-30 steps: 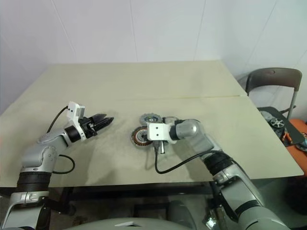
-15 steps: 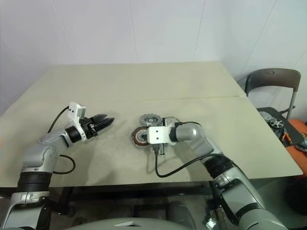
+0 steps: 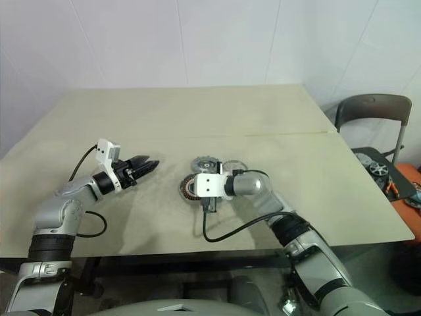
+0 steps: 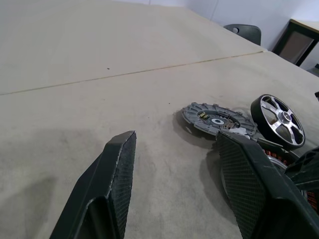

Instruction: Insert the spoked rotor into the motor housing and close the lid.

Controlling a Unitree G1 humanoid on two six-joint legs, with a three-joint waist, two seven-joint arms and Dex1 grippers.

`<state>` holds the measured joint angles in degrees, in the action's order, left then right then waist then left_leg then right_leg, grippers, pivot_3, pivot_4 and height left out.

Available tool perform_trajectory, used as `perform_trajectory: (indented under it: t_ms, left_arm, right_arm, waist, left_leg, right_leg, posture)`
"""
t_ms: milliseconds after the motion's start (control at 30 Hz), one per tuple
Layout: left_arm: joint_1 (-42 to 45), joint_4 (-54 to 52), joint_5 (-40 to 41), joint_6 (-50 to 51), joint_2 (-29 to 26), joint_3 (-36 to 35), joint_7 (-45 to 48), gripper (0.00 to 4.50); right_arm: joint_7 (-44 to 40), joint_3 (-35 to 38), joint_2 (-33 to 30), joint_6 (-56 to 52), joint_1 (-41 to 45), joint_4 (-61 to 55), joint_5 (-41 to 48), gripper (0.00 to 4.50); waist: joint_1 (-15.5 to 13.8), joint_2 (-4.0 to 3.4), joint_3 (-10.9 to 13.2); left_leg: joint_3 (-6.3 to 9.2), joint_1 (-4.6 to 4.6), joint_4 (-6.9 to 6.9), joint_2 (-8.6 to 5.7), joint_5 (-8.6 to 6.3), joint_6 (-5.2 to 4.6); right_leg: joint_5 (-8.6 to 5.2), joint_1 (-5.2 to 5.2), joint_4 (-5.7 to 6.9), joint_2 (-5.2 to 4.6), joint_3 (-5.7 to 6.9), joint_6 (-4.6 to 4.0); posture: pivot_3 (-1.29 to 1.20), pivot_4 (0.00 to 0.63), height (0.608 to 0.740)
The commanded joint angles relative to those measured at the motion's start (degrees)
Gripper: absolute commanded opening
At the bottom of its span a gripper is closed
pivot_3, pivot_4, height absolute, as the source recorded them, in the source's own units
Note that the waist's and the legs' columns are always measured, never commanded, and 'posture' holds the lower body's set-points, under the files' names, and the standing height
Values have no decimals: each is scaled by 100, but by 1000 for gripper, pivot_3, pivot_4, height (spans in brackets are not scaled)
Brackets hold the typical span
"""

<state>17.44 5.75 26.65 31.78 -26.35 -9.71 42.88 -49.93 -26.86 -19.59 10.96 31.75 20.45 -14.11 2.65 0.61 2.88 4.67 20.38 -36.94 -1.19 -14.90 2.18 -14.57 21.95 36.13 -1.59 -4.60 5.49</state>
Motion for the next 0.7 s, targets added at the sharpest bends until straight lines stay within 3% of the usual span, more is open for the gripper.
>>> perform_trajectory:
  t_ms: [33, 700]
  left_arm:
    - [32, -120, -11, -137, -8, 8, -9, 2724]
    - [89, -78, -98, -222, 93, 77, -61, 2724]
  right_arm:
    - [-58, -106, -106, 5, 8, 159, -171, 27]
    - [281, -143, -121, 166, -113, 136, -394, 27]
  waist:
    - [-1, 0, 0]
    - [-5, 0, 0]
  left_leg:
    - [0, 0, 0, 0, 0, 0]
    - [0, 1, 3, 0, 0, 1]
  right_leg:
    - [0, 0, 0, 0, 0, 0]
    - [-2, -1, -6, -2, 0, -1]
  posture:
    - [0, 0, 740]
    - [0, 0, 740]
